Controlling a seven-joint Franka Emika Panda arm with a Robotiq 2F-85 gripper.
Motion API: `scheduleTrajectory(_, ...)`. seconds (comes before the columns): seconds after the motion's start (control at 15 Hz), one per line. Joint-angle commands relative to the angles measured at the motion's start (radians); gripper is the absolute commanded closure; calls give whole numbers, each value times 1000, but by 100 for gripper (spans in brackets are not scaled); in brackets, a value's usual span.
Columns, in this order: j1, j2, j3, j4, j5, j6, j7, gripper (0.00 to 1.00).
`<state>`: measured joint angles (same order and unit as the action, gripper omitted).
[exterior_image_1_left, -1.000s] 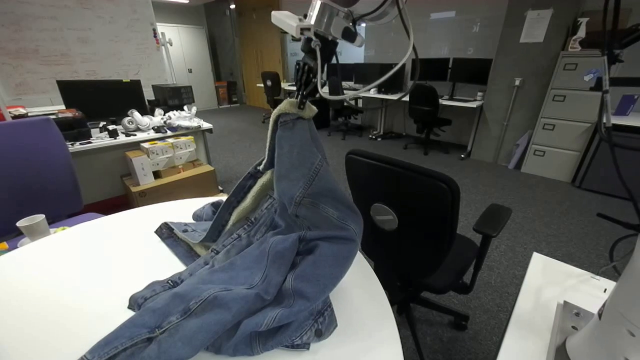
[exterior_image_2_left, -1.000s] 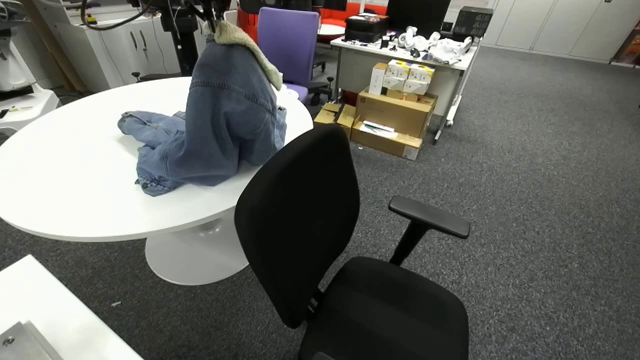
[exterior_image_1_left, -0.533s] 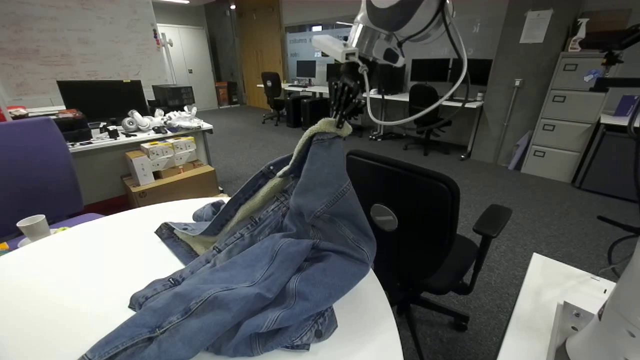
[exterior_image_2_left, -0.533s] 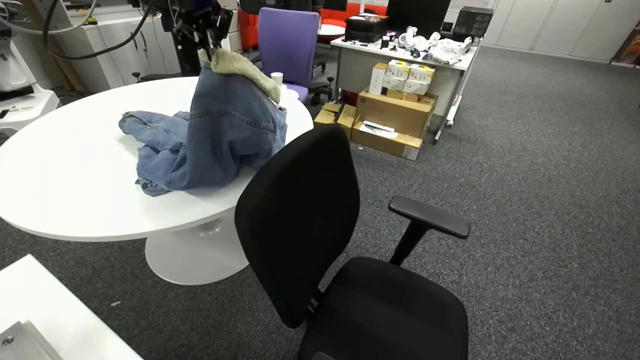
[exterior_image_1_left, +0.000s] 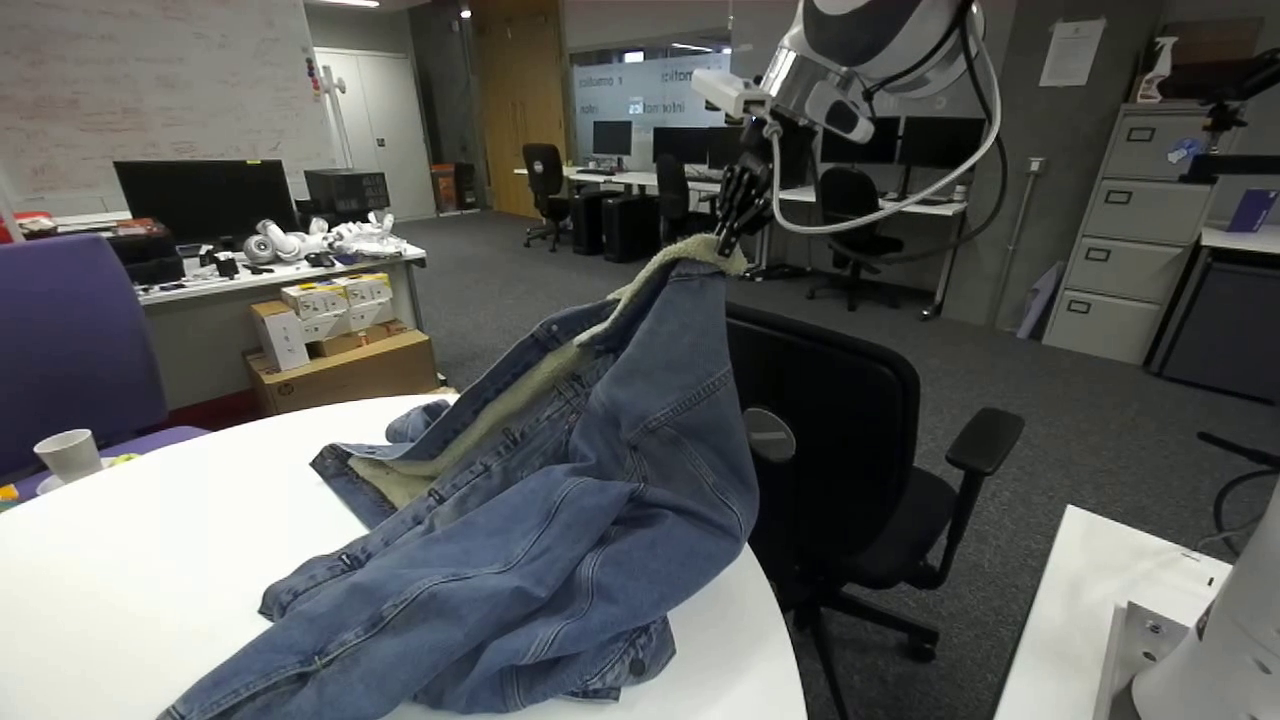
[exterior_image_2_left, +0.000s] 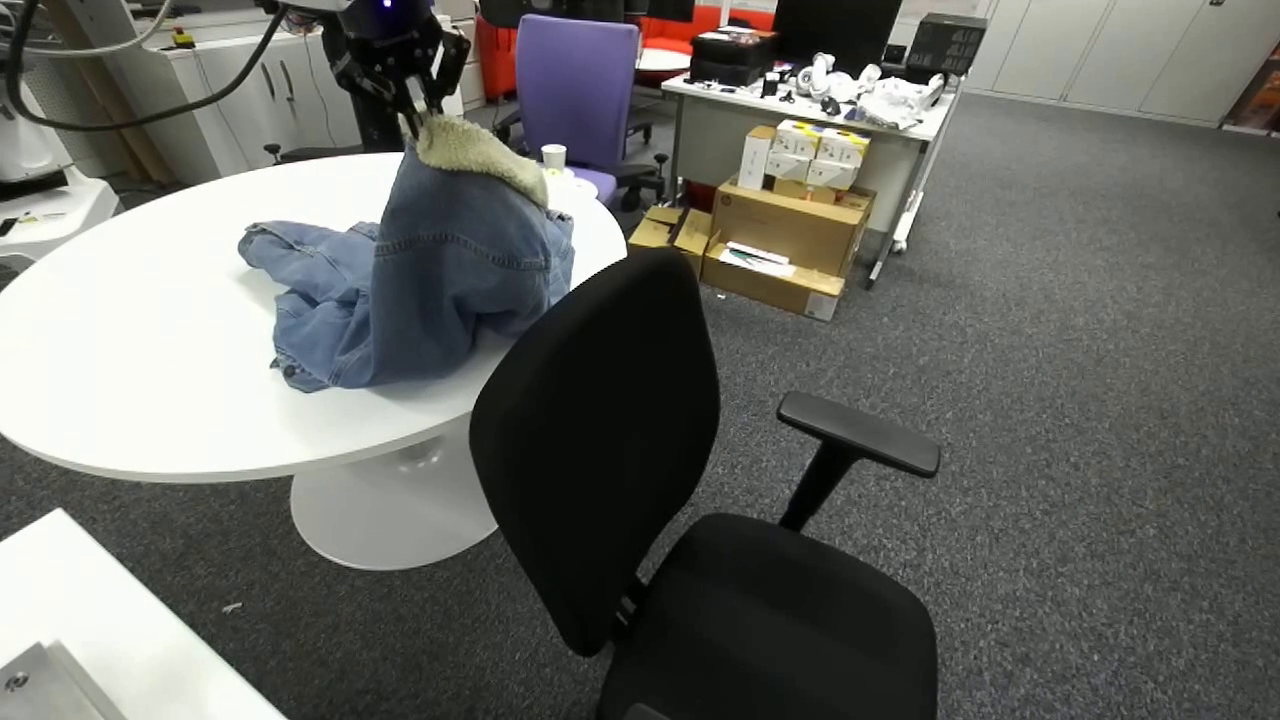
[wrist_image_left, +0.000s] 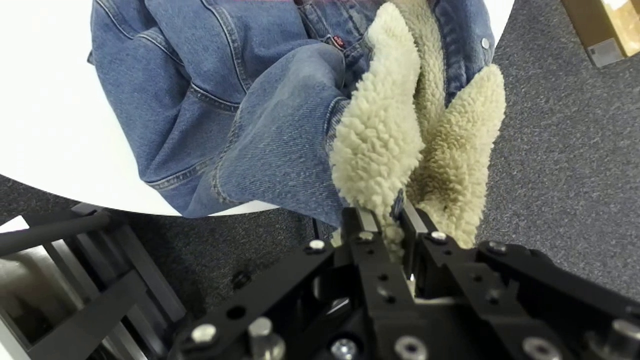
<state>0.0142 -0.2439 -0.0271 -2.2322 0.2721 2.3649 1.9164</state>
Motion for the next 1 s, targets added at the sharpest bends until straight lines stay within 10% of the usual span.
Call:
scheduleTrajectory(0.0,-22,0,20,3,7,-4,-4,85)
scheduleTrajectory(0.4,-13,-17,27,4,22,-5,2,96)
scheduleTrajectory(0.93,-31,-47,67,218,88,-93,374,96)
